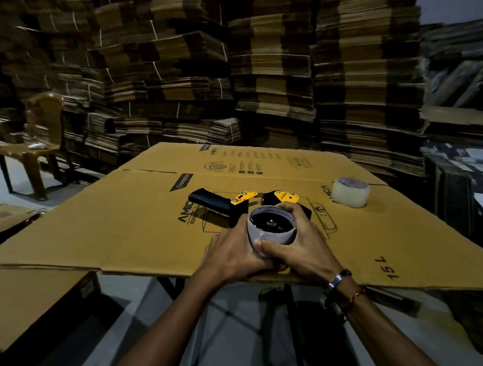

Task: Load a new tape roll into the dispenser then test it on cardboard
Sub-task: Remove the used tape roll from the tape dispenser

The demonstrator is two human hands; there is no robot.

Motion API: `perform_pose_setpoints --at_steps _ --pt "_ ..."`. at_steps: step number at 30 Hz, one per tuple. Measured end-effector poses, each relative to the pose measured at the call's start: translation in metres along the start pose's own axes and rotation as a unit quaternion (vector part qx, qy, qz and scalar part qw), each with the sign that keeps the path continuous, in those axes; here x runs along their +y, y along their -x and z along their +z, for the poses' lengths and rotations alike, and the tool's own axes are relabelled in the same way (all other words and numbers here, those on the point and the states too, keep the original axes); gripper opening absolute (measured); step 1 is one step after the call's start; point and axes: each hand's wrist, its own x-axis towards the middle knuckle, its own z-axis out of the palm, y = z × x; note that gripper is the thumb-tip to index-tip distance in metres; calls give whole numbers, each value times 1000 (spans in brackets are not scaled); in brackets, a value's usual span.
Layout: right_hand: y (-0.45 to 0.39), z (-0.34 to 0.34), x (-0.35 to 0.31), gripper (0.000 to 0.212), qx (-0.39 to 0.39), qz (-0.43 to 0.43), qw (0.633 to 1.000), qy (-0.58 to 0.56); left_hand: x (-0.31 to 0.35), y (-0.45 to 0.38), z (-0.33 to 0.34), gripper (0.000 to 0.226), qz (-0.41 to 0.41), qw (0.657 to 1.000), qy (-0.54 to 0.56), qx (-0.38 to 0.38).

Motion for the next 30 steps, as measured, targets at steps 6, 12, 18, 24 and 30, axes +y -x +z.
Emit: perform_pose_setpoints --at_steps 6,12,18,24,30 --pt "2 2 -5 82 12 -32 999 40 -1 2 -2 102 7 1000 31 0" --pt "3 4 -5 82 37 -34 998 31 2 4 -4 101 2 1000 21 -15" --pt "1 6 0 81 45 -3 999 14 9 6 -8 102 -2 999 25 -29" --pt "1 4 0 83 25 -3 1000 -9 7 6 -10 100 8 998 47 -29" --pt "1 2 1 80 1 -4 1000 -21 5 5 -10 100 13 998 52 -31"
